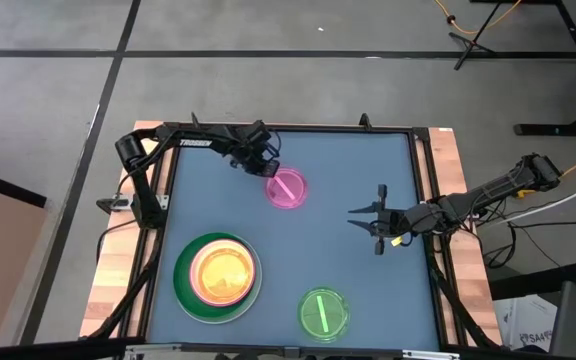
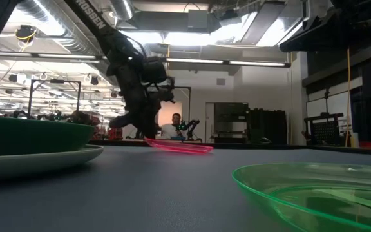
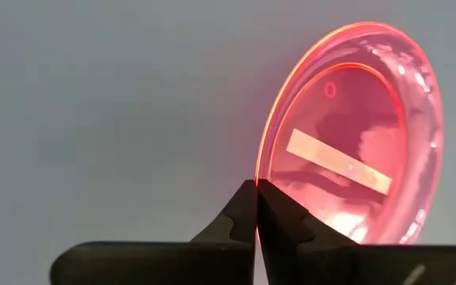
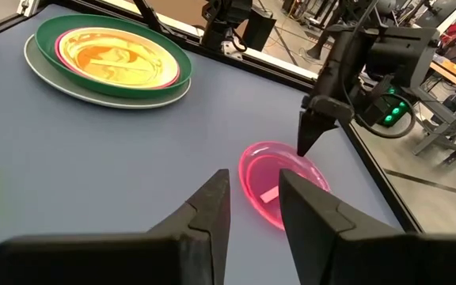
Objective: Stack plastic plates
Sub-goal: Stack the pink plate on top of the orange plate, then stack the green plate on top of the pink plate
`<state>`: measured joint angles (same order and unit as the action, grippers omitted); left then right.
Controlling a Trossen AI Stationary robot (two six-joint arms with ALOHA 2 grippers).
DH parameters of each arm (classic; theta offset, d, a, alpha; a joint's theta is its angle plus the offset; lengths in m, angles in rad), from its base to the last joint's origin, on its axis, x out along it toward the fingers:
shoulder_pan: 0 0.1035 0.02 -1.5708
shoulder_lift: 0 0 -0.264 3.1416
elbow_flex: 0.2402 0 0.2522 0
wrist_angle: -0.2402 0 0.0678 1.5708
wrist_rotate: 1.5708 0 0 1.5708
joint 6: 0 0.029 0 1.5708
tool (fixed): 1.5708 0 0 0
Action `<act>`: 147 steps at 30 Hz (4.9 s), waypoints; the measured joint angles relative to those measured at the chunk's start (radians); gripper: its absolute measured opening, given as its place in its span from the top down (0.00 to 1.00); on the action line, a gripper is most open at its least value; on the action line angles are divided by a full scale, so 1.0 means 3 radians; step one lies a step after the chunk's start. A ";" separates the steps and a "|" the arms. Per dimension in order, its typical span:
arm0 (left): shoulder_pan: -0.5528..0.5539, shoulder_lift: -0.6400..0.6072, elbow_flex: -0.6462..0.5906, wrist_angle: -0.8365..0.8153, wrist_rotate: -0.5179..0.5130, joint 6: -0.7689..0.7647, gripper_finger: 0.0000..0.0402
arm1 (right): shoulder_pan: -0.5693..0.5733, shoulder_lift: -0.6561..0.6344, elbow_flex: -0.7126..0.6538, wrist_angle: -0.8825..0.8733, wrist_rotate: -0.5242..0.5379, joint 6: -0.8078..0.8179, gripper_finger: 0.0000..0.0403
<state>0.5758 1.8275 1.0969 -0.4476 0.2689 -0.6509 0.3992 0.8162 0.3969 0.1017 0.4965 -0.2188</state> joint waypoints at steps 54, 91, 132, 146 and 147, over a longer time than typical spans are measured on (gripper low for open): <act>-0.1130 0.0000 0.0000 0.0289 0.2064 0.1069 1.00 | -0.0001 0.0000 0.0000 0.0000 0.0000 0.0001 0.74; -0.1506 -0.0001 0.0000 -0.2026 0.1032 0.3575 1.00 | -0.0001 0.0000 0.0000 0.0001 0.0000 0.0014 0.74; -0.1756 -0.0004 0.0000 -0.1963 0.0828 0.2525 0.82 | -0.0001 0.0000 0.0000 0.0001 0.0000 0.0012 0.74; -0.1774 -0.0321 0.0000 -0.2059 0.0816 0.2333 0.82 | 0.0000 -0.0001 0.0000 -0.0006 0.0000 0.0010 0.74; -0.1785 -0.0356 0.0000 -0.2059 0.0813 0.2289 0.82 | -0.0001 -0.0001 0.0000 -0.0001 0.0000 0.0010 0.74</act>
<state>0.0405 1.7206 1.0969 -1.0652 0.5129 0.0358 0.3989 0.8158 0.3969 0.1013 0.4965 -0.2157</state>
